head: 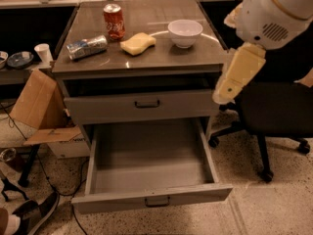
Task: Place redbull can into middle drawer
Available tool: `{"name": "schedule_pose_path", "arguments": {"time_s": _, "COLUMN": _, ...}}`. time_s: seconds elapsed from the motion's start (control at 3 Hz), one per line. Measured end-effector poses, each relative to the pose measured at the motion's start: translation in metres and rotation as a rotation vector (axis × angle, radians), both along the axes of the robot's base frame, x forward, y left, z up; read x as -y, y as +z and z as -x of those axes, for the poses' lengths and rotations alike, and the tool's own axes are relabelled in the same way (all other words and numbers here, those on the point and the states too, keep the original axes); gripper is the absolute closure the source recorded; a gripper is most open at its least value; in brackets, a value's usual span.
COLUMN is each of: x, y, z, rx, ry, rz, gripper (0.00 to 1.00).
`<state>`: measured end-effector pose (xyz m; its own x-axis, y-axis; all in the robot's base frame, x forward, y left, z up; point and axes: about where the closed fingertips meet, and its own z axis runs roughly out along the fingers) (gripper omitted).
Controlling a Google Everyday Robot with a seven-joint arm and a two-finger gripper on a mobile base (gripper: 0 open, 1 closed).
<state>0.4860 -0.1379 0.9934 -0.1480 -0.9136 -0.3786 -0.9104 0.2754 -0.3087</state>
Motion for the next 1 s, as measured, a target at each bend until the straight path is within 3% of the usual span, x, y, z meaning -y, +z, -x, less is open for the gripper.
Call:
{"name": "schedule_pose_path", "arguments": {"time_s": 0.33, "x": -0.049, "y": -0.003, "z": -0.027, "rx": 0.018, "ry": 0.008, "rz": -0.06, "gripper": 0.0}}
{"name": "schedule_pose_path", "arguments": {"time_s": 0.67, "x": -0.112, "y": -0.012, "z": -0.048, "rx": 0.025, "ry": -0.017, "rz": -0.136, "gripper": 0.0}}
{"name": "schedule_pose_path", "arguments": {"time_s": 1.0, "x": -0.169, "y": -0.024, "z": -0.069, "rx": 0.033, "ry": -0.059, "rz": -0.167, "gripper": 0.0}}
